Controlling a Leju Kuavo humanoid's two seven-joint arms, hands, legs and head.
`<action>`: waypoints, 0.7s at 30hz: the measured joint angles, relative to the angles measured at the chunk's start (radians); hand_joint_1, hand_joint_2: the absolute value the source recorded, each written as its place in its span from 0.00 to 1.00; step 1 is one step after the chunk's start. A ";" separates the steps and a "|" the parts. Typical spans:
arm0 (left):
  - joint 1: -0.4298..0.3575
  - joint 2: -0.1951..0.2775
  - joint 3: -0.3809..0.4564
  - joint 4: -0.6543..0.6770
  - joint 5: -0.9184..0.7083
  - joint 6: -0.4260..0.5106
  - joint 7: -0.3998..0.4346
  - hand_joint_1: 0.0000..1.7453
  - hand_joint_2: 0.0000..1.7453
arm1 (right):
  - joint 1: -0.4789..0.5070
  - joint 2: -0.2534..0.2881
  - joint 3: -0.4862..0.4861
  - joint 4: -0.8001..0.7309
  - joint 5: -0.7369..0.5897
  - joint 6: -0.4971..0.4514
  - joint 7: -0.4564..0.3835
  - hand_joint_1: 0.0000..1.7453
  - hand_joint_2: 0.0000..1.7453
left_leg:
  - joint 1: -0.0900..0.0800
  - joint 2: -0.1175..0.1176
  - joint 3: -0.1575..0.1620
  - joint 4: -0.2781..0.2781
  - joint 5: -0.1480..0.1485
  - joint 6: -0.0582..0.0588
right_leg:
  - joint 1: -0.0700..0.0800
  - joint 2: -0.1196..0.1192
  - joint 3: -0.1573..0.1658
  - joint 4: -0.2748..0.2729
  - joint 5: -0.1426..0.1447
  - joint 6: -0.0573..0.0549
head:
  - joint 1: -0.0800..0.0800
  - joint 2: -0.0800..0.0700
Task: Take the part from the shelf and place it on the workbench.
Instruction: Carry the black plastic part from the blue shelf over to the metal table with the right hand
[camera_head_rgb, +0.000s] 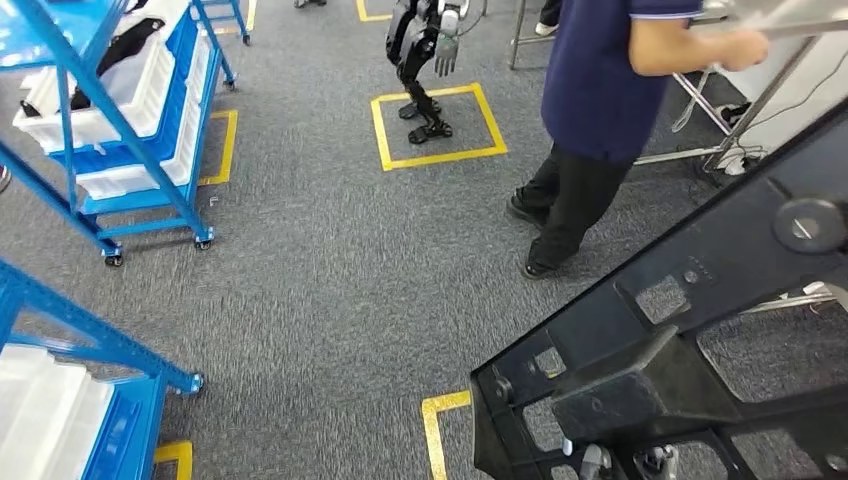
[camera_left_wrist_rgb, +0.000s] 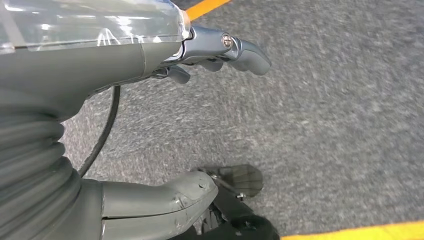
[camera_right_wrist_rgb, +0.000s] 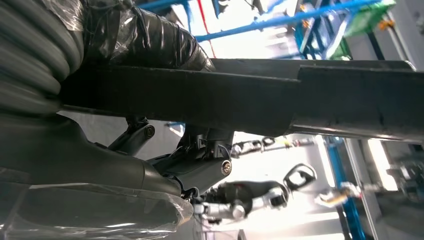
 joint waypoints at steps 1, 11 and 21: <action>0.001 0.000 0.001 0.000 0.000 -0.001 0.002 0.00 1.00 | -0.001 0.000 0.003 -0.002 0.005 -0.006 0.002 1.00 1.00 | 0.001 -0.028 -0.028 0.064 -0.034 -0.002 | 0.000 0.011 -0.001 0.000 0.001 -0.003 | 0.000 0.000; 0.006 -0.003 0.006 -0.002 0.000 -0.007 0.010 0.00 1.00 | 0.001 -0.001 0.014 -0.005 0.072 -0.073 0.010 1.00 1.00 | 0.003 -0.143 -0.006 -0.058 0.070 0.017 | -0.004 0.145 -0.016 0.017 0.005 0.018 | 0.000 0.000; 0.008 -0.010 0.007 -0.007 -0.002 -0.008 0.010 0.00 1.00 | 0.004 -0.006 0.014 -0.011 0.077 -0.088 0.012 1.00 1.00 | 0.002 -0.002 0.002 -0.077 0.079 0.046 | -0.009 0.020 -0.115 0.232 -0.085 0.053 | 0.000 0.000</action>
